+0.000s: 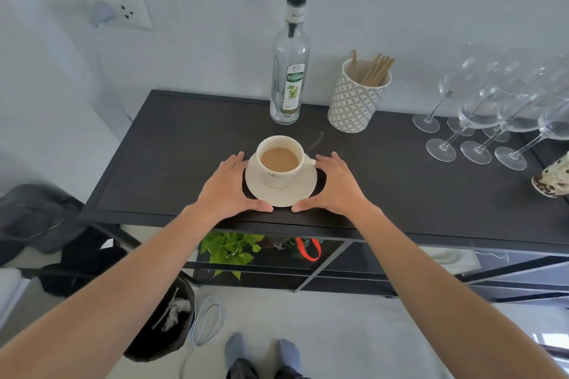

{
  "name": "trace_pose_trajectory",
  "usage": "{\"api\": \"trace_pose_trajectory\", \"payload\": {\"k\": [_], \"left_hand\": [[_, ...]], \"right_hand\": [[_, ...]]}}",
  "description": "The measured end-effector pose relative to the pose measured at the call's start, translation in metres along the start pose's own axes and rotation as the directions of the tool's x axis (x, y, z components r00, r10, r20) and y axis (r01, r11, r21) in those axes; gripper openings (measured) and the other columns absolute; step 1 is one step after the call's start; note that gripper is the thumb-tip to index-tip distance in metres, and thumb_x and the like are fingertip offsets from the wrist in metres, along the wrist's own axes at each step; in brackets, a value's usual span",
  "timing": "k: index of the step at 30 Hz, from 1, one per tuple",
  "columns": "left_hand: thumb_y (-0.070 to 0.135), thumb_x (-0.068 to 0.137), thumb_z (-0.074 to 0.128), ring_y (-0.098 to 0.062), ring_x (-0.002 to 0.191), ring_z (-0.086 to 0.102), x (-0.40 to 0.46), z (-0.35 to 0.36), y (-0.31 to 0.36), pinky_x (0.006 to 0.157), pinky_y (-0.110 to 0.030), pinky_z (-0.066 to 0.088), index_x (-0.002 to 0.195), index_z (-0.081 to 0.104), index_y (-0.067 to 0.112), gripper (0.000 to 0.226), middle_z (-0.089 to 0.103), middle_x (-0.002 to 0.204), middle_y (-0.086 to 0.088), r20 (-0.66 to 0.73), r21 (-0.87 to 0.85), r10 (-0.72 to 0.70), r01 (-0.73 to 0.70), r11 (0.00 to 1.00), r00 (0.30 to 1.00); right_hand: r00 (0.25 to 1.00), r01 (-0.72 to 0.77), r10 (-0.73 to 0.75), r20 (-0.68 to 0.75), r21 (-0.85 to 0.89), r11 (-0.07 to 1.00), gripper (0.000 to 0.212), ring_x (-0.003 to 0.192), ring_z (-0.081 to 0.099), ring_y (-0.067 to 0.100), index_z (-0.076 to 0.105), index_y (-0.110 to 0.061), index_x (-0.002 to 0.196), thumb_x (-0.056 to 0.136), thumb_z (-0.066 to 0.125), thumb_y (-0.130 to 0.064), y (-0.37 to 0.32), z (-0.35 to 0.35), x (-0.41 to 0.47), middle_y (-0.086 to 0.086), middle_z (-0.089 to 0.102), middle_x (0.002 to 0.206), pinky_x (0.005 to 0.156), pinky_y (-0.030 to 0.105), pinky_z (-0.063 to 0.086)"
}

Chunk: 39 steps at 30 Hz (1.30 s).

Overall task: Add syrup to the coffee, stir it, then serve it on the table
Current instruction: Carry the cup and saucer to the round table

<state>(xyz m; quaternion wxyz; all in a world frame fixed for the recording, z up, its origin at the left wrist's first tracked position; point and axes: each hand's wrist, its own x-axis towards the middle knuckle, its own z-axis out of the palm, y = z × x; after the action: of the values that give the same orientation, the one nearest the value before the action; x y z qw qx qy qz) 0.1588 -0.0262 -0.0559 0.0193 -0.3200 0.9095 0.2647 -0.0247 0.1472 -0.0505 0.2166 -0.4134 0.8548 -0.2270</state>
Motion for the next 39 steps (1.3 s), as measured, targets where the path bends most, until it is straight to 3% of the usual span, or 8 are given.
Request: {"api": "trace_pose_trajectory", "payload": {"k": [13,18,24,29,34,39], "left_hand": [[0.079,0.05,0.076,-0.023,0.151,0.017,-0.036,0.007,-0.011,0.121,-0.045,0.016,0.151,0.034,0.027,0.122,0.025,0.163,-0.003,-0.092,0.048,0.068,-0.064,0.997,0.993],[0.084,0.05,0.071,-0.021,0.152,0.017,-0.034,0.011,-0.016,0.122,-0.042,0.009,0.153,0.029,0.023,0.127,0.025,0.163,-0.002,-0.103,0.055,0.089,-0.084,0.995,0.991],[0.092,0.045,0.064,-0.02,0.147,0.029,-0.033,0.017,-0.021,0.12,-0.047,0.006,0.154,0.027,0.027,0.132,0.041,0.154,0.007,-0.143,-0.048,0.126,-0.134,0.99,0.982],[0.09,0.043,0.07,-0.019,0.148,0.027,-0.034,0.019,-0.021,0.121,-0.047,0.004,0.155,0.023,0.025,0.138,0.035,0.158,0.007,-0.164,-0.084,0.142,-0.157,0.984,0.976],[0.086,0.043,0.075,-0.017,0.146,0.03,-0.036,0.022,-0.016,0.12,-0.044,0.0,0.156,0.021,0.022,0.141,0.036,0.157,0.005,-0.203,-0.138,0.104,-0.133,0.981,0.974],[0.082,0.042,0.078,-0.017,0.144,0.033,-0.041,0.02,-0.012,0.12,-0.044,0.0,0.155,0.023,0.025,0.138,0.038,0.156,0.008,-0.222,-0.197,0.072,-0.118,0.973,0.972]], "right_hand": [[0.997,0.075,-0.074,0.024,-0.043,0.996,0.117,0.156,-0.008,0.022,0.037,-0.026,0.15,0.053,0.09,-0.064,-0.005,0.015,-0.029,0.003,0.025,0.165,0.124,0.05,-0.002],[0.994,0.111,-0.111,0.015,-0.019,0.994,0.117,0.156,-0.01,0.023,0.032,-0.028,0.154,0.057,0.089,-0.062,-0.006,0.015,-0.033,0.003,0.025,0.166,0.125,0.052,-0.003],[0.99,0.14,-0.139,-0.03,0.038,0.989,0.119,0.155,-0.008,0.019,0.028,-0.03,0.156,0.058,0.088,-0.065,-0.001,0.022,-0.035,-0.001,0.028,0.165,0.124,0.051,-0.003],[0.994,0.111,-0.112,0.007,0.08,0.991,0.133,0.141,-0.019,0.005,0.013,-0.029,0.16,0.056,0.091,-0.059,-0.009,0.019,-0.038,-0.021,0.008,0.159,0.123,0.051,-0.002],[0.989,0.15,-0.151,0.001,0.059,0.987,0.14,0.156,-0.008,0.018,0.007,-0.029,0.16,0.052,0.089,-0.067,-0.008,0.024,-0.03,-0.006,0.007,0.17,0.124,0.046,-0.005],[0.98,0.187,-0.182,-0.075,0.072,0.98,0.135,0.147,-0.003,0.003,0.015,-0.031,0.159,0.051,0.088,-0.068,-0.004,0.029,-0.031,-0.007,0.02,0.167,0.123,0.046,-0.006]]}}
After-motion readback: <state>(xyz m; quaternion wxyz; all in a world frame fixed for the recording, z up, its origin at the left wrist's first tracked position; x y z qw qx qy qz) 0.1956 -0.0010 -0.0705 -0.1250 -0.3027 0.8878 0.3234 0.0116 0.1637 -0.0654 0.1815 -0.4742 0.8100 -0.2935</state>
